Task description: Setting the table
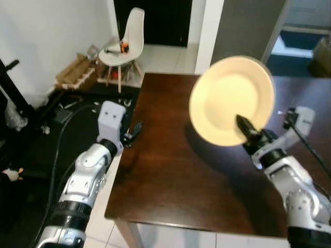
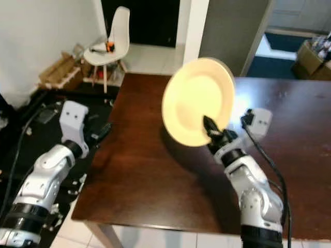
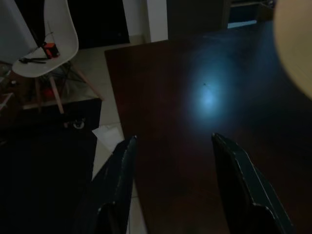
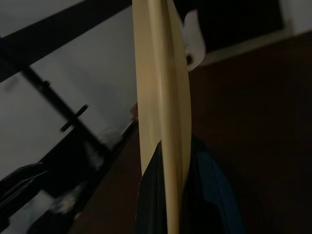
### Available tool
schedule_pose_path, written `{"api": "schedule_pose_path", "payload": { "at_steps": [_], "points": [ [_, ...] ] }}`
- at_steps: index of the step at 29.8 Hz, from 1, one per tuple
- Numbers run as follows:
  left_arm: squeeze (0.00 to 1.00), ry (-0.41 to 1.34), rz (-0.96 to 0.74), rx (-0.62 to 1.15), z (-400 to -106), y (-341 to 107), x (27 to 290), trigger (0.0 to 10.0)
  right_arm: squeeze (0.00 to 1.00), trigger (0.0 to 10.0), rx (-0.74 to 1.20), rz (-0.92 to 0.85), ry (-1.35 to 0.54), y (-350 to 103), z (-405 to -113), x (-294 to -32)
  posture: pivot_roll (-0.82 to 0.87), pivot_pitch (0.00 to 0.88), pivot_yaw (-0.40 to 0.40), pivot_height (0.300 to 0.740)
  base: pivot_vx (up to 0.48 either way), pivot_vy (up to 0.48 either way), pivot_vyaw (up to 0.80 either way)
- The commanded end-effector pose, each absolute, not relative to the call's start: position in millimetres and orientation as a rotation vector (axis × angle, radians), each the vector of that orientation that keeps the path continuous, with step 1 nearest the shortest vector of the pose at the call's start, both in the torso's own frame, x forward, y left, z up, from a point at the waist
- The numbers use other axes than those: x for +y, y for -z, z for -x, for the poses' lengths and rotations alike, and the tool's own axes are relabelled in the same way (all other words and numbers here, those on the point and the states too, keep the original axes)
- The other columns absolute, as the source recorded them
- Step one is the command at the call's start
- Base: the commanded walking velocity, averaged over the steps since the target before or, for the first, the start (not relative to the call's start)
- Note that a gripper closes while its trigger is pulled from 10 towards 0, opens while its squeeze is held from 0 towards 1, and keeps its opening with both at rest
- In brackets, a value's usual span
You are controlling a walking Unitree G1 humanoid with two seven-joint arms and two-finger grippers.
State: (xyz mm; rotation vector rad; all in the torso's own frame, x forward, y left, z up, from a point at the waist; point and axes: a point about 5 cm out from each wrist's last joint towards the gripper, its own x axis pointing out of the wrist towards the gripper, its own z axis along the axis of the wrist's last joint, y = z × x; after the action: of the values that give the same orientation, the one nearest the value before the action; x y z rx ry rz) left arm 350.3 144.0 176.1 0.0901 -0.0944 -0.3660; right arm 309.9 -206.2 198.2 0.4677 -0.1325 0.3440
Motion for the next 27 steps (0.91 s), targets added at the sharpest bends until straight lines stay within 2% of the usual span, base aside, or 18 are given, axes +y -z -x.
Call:
{"api": "schedule_pose_path", "payload": {
  "at_steps": [1, 8, 13, 15, 19, 21, 23, 27],
  "points": [
    [0.0, 0.37, -0.085, -0.075, -348.0, -171.9, 146.5, 10.0, 0.0, 10.0, -0.132, -0.48, -0.37, -198.0, -307.4, -203.9, -0.12, 0.03, 0.098, 0.74, 0.0, 0.0, 0.0],
    [0.0, 0.4, -0.087, -0.081, -347.6, -177.4, 145.3, 10.0, 0.0, 10.0, -0.053, -0.461, -0.338, -184.2, -308.7, -208.1, -0.12, 0.032, 0.098, 0.74, 0.0, 0.0, 0.0],
    [0.0, 0.413, -0.111, -0.101, -350.3, -187.6, 146.6, 10.0, 0.0, 10.0, -0.004, -0.567, -0.284, -174.5, -316.4, -214.8, -0.11, 0.038, 0.103, 0.74, 0.0, 0.0, 0.0],
    [0.0, 0.483, -0.195, -0.131, -352.5, -203.9, 144.5, 10.0, 0.0, 10.0, 0.034, -0.677, -0.276, -172.2, -324.0, -209.3, -0.09, 0.044, 0.105, 0.74, 0.0, 0.0, 0.0],
    [0.0, 0.534, -0.249, -0.145, -352.6, -212.2, 144.1, 10.0, 0.0, 10.0, 0.044, -0.704, -0.284, -173.7, -323.9, -207.5, -0.09, 0.05, 0.106, 0.74, 0.0, 0.0, 0.0],
    [0.0, 0.591, -0.296, -0.157, -352.8, -222.0, 144.8, 10.0, 0.0, 10.0, 0.046, -0.715, -0.309, -176.9, -318.3, -206.3, -0.09, 0.051, 0.106, 0.74, 0.0, 0.0, 0.0],
    [0.0, 0.69, -0.353, -0.178, -352.3, -237.8, 143.6, 10.0, 0.0, 10.0, 0.037, -0.738, -0.331, -184.8, -292.3, -208.3, -0.11, 0.065, 0.106, 0.74, 0.0, 0.0, 0.0],
    [0.0, 0.728, -0.361, -0.182, -352.4, -241.4, 138.8, 10.0, 0.0, 10.0, 0.033, -0.755, -0.318, -189.5, -268.0, -206.2, -0.12, 0.075, 0.111, 0.74, 0.0, 0.0, 0.0]
  ]
}}
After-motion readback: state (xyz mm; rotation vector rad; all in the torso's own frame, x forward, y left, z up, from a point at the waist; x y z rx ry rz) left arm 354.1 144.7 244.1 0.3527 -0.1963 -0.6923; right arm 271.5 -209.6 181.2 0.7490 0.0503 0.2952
